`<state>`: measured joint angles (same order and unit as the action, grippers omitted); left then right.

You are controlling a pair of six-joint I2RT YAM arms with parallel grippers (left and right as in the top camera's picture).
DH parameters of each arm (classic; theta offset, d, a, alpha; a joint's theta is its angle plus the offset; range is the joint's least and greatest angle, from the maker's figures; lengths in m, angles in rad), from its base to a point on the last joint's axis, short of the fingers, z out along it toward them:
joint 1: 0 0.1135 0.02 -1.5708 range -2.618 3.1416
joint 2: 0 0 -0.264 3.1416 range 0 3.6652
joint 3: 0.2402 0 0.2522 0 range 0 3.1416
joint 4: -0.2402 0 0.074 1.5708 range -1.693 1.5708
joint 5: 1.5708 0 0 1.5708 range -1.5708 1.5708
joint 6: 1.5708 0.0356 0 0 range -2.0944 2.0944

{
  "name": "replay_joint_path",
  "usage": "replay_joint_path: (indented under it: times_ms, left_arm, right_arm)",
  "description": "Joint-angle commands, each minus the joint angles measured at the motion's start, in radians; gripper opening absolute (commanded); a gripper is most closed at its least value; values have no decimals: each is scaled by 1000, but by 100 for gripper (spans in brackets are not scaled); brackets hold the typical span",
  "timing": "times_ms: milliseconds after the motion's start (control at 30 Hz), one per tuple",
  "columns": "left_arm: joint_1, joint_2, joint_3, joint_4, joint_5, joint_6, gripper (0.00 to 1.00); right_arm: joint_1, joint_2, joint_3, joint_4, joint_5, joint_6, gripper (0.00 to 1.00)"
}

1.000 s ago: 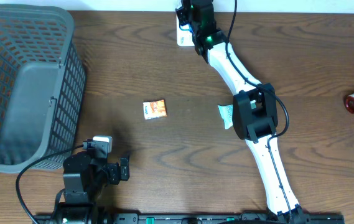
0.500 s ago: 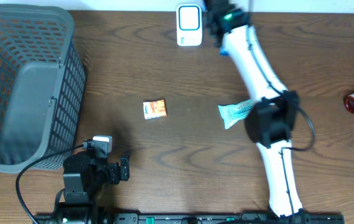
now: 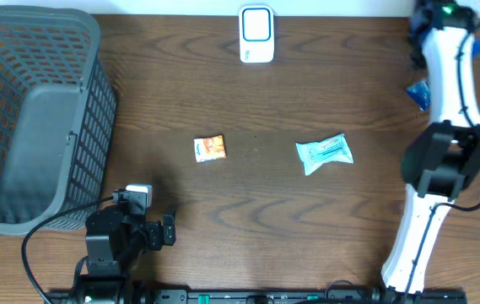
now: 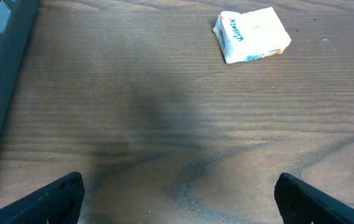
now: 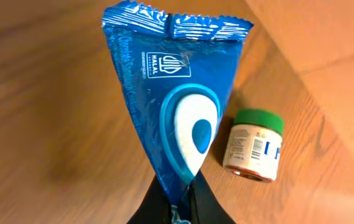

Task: Scan the item barcode
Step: 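Carry the Oreo pack right and release it beside the jar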

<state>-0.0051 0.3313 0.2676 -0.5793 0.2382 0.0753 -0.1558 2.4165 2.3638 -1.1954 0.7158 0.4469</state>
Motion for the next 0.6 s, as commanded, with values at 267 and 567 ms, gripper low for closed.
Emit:
replay_joint_path:
  times_ms: [267,567]
  left_arm:
    - [-1,-1,-2,-1,12,-2,98]
    - [-1,-1,-2,-1,12,-2,98]
  right_arm:
    - [-224,7,-285,211,-134,98,10]
    - [-249,-105,-213,180,-476,-95,99]
